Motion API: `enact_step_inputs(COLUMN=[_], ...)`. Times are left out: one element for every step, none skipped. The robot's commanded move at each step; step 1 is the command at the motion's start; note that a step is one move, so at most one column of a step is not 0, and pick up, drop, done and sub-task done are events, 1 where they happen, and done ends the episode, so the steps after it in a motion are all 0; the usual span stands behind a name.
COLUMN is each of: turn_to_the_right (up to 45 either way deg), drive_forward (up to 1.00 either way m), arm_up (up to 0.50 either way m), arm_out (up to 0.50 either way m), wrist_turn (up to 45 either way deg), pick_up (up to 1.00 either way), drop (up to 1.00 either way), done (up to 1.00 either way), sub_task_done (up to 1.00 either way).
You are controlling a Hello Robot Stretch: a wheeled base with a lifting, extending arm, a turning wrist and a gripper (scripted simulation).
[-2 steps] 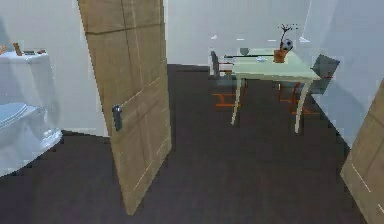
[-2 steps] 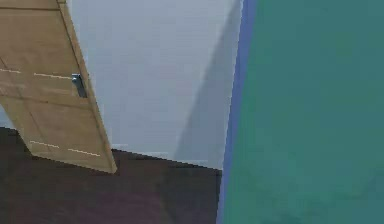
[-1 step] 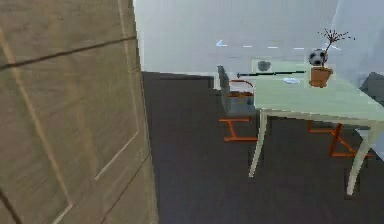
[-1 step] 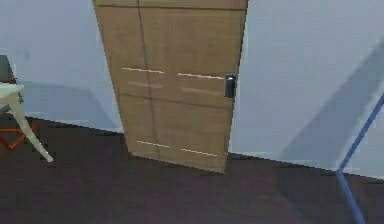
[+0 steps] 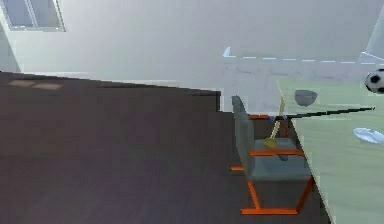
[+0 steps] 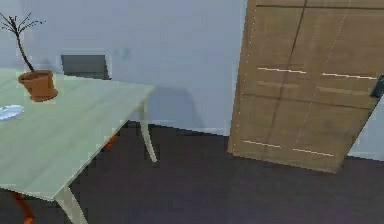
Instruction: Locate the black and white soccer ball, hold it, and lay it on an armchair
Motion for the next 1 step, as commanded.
enact_step_inputs(turn_to_the_right=[18.0], drive_forward=[0.00], arm_up=[0.00], arm_out=[0.00], wrist_turn=[0.0], pick_up=[0.00], drop=[0.00], done=[0.00], sub_task_done=[0.00])
